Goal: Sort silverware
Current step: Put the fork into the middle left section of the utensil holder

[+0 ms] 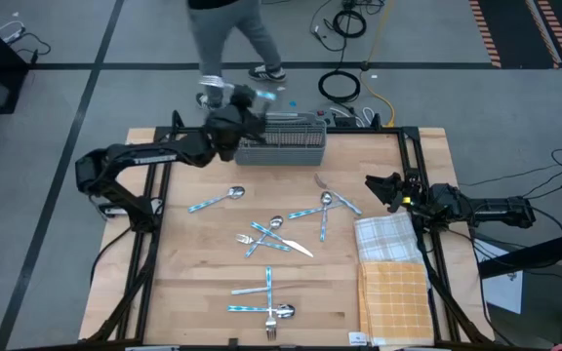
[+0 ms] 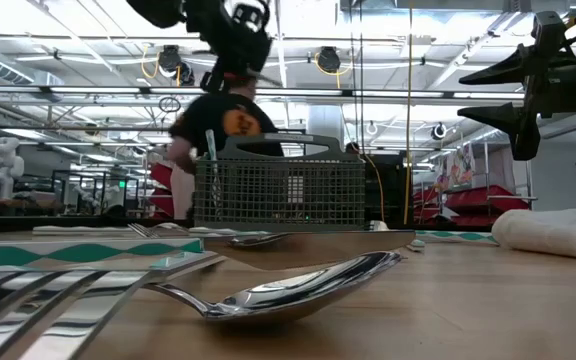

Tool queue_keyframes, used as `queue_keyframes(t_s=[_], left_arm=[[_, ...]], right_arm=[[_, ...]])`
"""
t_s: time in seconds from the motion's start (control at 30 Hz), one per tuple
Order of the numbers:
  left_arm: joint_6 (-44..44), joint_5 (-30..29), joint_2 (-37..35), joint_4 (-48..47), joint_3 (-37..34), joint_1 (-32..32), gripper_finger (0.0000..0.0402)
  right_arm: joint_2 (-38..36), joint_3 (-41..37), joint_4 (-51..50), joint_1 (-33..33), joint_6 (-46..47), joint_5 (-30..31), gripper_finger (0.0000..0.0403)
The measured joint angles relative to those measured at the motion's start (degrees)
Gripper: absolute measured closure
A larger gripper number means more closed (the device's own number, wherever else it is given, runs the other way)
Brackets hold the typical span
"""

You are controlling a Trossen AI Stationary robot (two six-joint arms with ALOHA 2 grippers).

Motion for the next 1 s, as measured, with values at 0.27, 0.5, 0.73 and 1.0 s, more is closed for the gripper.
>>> queue_keyframes(t_s=[0.27, 0.5, 0.73, 1.0], left_arm=[[1.5, -1.2, 1.4, -10.0, 0.0, -5.0, 0.0378], [-0.2, -2.9, 1.3, -25.1, 0.0, -6.9, 0.0378], [-1.7, -3.4, 1.3, -27.2, 0.0, -4.5, 0.0378], [-1.4, -3.5, 1.3, -30.1, 0.0, -1.2, 0.0378]], right_arm=[[0.0, 0.0, -0.1, 0.0, -0.7, -0.1, 0.0193], [0.0, 0.0, -0.5, 0.0, -2.1, -0.1, 0.0193], [0.0, 0.0, -0.5, 0.0, -3.6, 0.0, 0.0193], [0.0, 0.0, -0.4, 0.0, -4.4, 0.3, 0.0193]])
